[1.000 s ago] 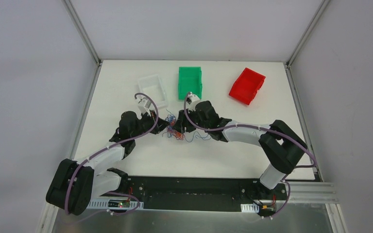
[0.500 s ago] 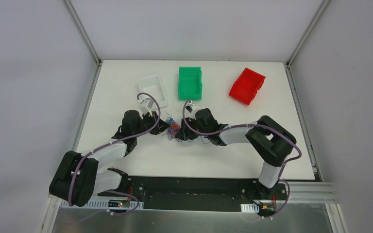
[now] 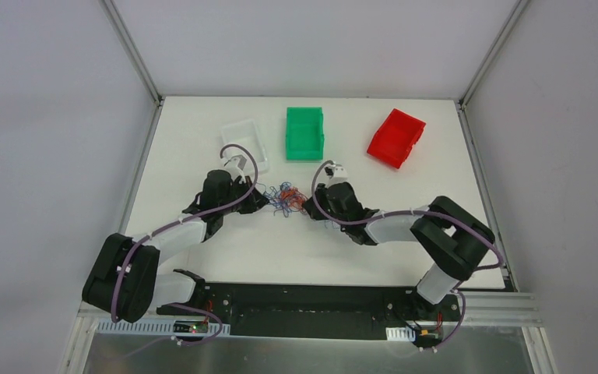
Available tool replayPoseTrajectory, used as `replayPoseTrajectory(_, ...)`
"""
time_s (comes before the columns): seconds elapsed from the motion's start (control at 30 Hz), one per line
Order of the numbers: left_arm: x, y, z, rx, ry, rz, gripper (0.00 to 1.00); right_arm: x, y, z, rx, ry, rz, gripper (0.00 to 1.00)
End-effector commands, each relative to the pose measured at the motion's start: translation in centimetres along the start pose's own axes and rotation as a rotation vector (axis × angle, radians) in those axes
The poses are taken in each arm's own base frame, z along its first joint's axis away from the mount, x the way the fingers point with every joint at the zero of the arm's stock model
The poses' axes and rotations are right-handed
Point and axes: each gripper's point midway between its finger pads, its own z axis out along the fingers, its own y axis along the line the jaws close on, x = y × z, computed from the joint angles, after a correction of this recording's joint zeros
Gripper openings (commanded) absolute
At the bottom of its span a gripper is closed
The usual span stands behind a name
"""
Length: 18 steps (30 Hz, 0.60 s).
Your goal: Untangle the cables
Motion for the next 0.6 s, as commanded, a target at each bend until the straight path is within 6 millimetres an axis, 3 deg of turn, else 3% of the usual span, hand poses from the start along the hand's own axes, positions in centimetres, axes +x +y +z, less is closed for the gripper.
replayPoseTrajectory(0.0,-2.3,3.2,-1.2,-0.219,-0.094,-0.006,0.00,-6.2,-5.5,-3.1,0.265,-0.355,0.138,0.00)
replayPoseTrajectory(0.2,-2.8,5.1,-2.3,-0.328,-0.158,-0.025,0.00,-8.1,-10.0,-7.4,0.436,-0.600,0.287,0.00)
replayPoseTrajectory(0.33,-2.8,5.3,-2.3,-0.338,-0.152,-0.024,0.00,-8.4,-12.1,-9.4,0.521,-0.703,0.365,0.00)
replayPoseTrajectory(0.4,-2.7,4.8,-2.0,-0.310,-0.131,-0.016,0.00,-8.4,-11.9,-9.4,0.511,-0.689,0.356,0.00)
replayPoseTrajectory(0.57,-1.8,1.9,-0.5,-0.143,-0.036,0.022,0.04,-8.0,-8.4,-7.0,0.367,-0.539,0.228,0.04)
